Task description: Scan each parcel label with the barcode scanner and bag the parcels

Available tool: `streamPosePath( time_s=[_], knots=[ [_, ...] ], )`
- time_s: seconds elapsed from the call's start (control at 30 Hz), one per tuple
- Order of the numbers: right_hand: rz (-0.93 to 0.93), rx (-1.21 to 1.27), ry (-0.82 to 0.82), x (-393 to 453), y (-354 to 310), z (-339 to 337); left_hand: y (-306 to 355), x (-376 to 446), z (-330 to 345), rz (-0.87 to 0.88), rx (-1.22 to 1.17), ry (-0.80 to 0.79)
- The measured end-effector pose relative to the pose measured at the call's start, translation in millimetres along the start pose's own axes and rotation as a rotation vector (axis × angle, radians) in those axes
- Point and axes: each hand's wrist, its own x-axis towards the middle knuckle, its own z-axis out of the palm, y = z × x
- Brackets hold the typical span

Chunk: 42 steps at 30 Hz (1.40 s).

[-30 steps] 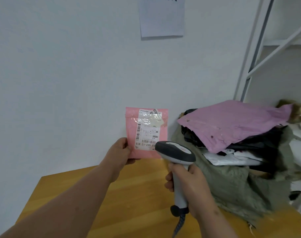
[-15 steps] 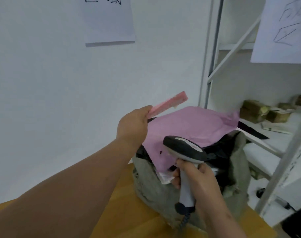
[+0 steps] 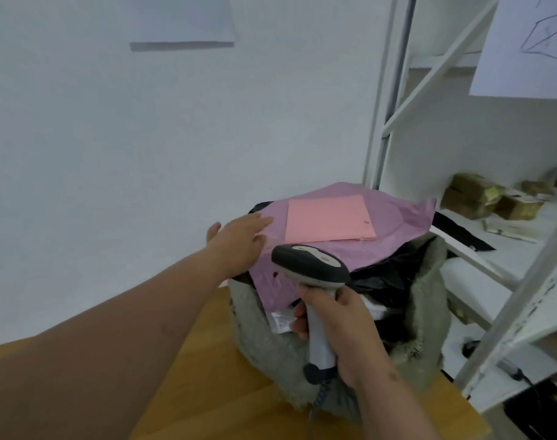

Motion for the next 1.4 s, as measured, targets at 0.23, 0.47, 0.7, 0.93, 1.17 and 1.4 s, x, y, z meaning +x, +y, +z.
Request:
streamPosePath(
  time_s=[0.23,0.47,0.7,0.93,1.17,1.4],
  knots=[
    [0.092,-0.04,-0.169,-12.9,38.5,102.4,-141.5,-91.7,-8.5,-0.334,-0.153,0.031],
    [0.245,-0.146,-0.267,-39.7,117.4,244.1,-293.8,-196.1,-7.3,-0.535,-0.052,-0.155],
    [0.413,-0.284,-0.338,-60.6,198.7,352.0,-403.8,-266.6,-9.8,-0.656,0.057,-0.293],
    [0.535,-0.357,-0.272,-27.8,251.1,396.9,-447.4,-267.4,12.2,-0.596,0.091,-0.298],
    [0.668,-0.433,-0.178,31.6,307.3,411.2,-477.5,-235.8,47.7,-0.545,0.183,-0.317],
    [0.751,-0.576,-0.184,56.2,338.1,411.7,-497.2,-215.1,76.4,-0.538,0.182,-0.373]
  ],
)
